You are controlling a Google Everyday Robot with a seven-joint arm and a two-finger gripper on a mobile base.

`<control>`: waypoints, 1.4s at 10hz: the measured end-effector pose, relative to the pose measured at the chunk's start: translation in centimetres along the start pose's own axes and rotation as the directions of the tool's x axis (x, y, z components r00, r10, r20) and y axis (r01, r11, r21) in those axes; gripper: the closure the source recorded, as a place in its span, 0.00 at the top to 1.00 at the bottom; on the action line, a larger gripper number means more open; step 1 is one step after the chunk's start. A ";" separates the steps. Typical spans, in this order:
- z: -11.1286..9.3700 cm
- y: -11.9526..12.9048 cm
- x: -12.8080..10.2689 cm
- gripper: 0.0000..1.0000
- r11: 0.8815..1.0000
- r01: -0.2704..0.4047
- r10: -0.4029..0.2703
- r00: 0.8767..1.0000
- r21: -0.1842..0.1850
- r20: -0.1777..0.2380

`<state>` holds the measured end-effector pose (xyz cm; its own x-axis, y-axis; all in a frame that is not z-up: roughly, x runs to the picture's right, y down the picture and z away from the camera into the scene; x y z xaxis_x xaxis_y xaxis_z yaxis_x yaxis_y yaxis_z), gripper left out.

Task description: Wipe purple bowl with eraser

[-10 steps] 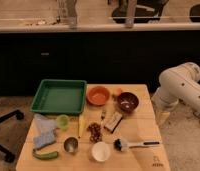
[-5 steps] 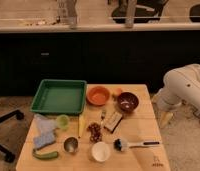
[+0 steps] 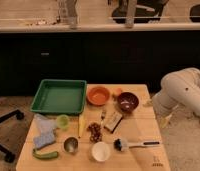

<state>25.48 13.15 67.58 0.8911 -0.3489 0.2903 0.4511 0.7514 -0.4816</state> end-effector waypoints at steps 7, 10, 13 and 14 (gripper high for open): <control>4.3 -3.7 -7.3 0.80 0.975 0.208 -0.211 0.977 -0.074 -0.042; 6.1 -4.6 -8.5 0.80 0.959 0.266 -0.271 0.962 -0.099 -0.043; 7.4 -5.2 -8.9 0.80 0.956 0.272 -0.278 0.960 -0.108 -0.044; 7.7 -5.4 -8.9 0.80 0.957 0.268 -0.274 0.961 -0.108 -0.042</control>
<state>14.76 16.53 73.95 0.7345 -0.5650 0.3759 0.6764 0.5649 -0.4726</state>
